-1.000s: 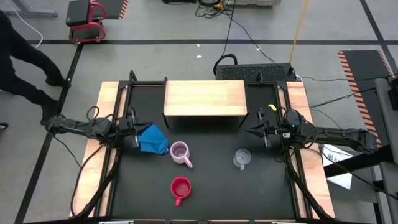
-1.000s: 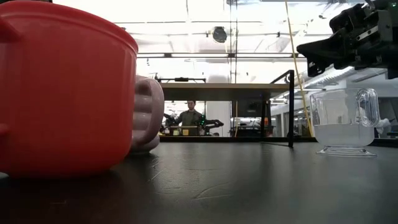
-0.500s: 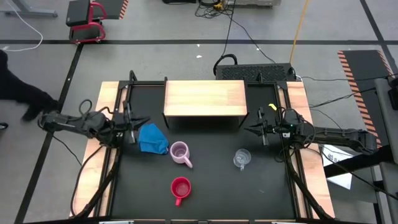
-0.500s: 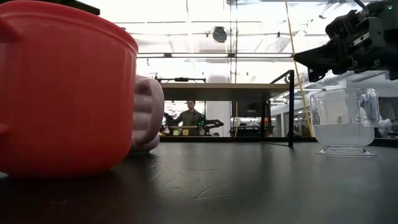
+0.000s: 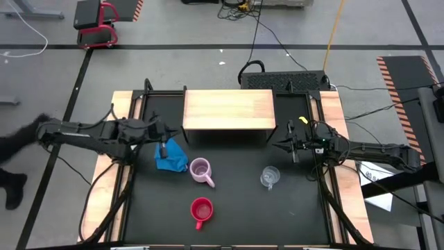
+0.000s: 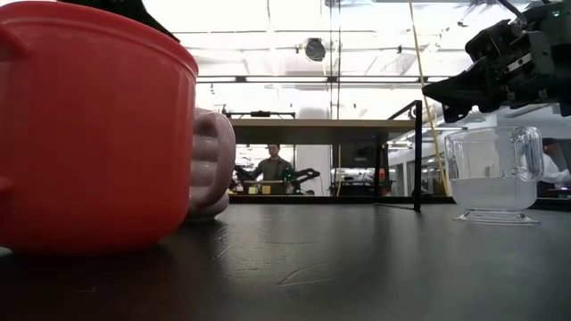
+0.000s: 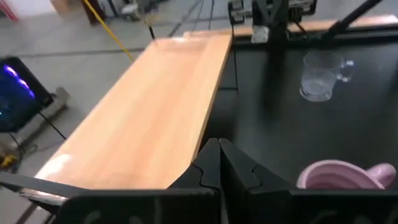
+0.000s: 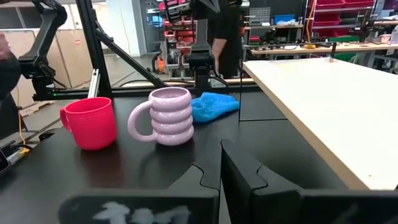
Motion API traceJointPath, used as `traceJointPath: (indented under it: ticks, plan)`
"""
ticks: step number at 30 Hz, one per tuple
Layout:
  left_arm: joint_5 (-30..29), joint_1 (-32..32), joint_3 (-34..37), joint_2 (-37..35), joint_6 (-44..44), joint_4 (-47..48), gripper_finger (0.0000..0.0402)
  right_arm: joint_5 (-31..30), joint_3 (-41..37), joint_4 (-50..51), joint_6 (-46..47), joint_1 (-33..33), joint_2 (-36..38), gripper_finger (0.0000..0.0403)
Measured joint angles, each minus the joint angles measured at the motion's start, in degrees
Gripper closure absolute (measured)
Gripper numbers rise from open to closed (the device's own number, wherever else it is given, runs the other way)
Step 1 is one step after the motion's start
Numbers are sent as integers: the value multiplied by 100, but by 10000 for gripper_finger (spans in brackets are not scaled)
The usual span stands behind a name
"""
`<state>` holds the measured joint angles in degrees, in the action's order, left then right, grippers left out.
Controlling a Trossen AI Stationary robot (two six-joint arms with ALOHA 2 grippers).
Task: Stack small to large cups/mugs on shelf
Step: Put the violet mug on the shelf
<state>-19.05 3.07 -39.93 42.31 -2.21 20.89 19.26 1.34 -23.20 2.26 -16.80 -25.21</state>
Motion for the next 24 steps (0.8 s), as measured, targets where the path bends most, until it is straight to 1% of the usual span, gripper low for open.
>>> traceJointPath:
  ticks: [8,13,19,22,24]
  plan:
    - [872,-344,-433,473,-27,378,401,3,0,138,-7,0,0,403]
    - [1479,-446,-857,879,-72,673,401,3,0,225,-13,0,2,403]
    - [1450,-458,-1394,1550,-355,1395,401,3,0,236,-14,0,1,403]
    - [1407,-514,-1544,1830,-434,1710,401,3,0,236,-13,0,1,403]
    - [1579,-558,-1623,1997,-414,1753,401,5,0,236,-13,0,0,403]
